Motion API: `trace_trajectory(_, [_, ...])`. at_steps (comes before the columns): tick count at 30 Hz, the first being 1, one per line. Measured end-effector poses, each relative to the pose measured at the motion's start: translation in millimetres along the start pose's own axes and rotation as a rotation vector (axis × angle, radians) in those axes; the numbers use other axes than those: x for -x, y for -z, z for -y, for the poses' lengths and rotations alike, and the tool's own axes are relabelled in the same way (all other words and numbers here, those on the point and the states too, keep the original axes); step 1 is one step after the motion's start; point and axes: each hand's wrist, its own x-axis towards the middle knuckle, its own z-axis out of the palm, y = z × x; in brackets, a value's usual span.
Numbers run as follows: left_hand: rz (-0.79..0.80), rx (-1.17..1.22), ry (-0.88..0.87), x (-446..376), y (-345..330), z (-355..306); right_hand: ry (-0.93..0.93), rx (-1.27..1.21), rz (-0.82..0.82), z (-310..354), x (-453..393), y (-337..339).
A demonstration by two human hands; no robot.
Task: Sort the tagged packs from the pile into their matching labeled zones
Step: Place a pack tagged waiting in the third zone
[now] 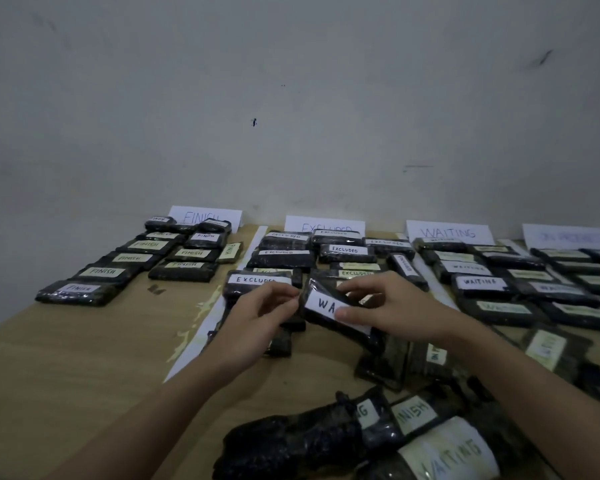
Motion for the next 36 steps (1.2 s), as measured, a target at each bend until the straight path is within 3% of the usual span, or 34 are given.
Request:
trace_trajectory(7, [0.079, 0.117, 0.006, -6, -25, -18, 0.059, 0.067, -0.073, -7, 10, 7])
trace_trajectory(12, [0.088, 0.214, 0.020, -25, -55, -31, 0.152, 0.463, -0.356, -15, 31, 10])
trace_trajectory(16, [0.130, 0.280, 0.031, -38, -96, -48, 0.156, 0.529, -0.511, -34, 52, 33])
trace_trajectory(19, [0.211, 0.224, 0.000, -43, -131, -63, 0.105, 0.582, -0.538, -53, 73, 61])
trace_trajectory(22, [0.327, 0.003, -0.128, -45, -166, -72, 0.033, 0.621, -0.559, -78, 97, 94])
trace_trajectory(28, [0.533, -0.372, -0.375, -42, -208, -83, -0.318, 0.647, -0.529, -146, 144, 155])
trace_trajectory(32, [0.576, -0.564, -0.547, -44, -210, -82, -0.524, 0.772, -0.361, -181, 162, 172])
trace_trajectory(36, [0.561, -0.649, -0.631, -53, -188, -71, -0.614, 0.820, -0.210, -199, 167, 172])
